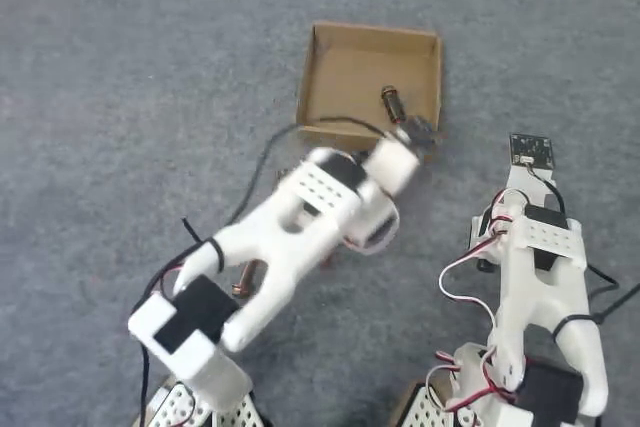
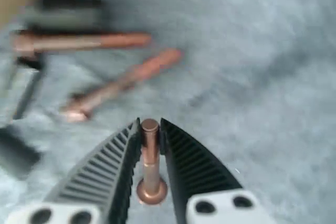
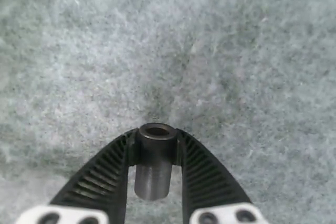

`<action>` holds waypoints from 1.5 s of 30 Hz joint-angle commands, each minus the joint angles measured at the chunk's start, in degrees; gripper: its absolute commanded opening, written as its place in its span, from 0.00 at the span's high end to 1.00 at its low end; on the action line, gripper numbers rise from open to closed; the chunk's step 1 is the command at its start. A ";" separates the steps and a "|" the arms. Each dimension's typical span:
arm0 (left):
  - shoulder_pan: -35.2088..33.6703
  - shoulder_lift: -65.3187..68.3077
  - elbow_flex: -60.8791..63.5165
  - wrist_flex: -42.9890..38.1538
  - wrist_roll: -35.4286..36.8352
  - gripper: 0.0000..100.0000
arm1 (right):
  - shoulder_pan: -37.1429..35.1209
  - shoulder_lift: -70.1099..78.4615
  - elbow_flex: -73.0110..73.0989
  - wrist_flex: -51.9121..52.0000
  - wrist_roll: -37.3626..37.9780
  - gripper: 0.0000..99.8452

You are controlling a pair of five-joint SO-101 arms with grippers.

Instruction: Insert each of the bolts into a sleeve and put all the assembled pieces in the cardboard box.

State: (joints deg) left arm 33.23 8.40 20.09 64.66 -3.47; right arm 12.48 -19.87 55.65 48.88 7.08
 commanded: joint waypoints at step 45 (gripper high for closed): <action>8.26 -32.79 39.34 -5.89 -0.62 0.99 | 0.92 -2.42 -0.44 -0.84 0.79 0.99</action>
State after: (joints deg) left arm 41.49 -22.81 57.71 61.93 -3.65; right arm 12.75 -19.87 55.65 48.88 7.08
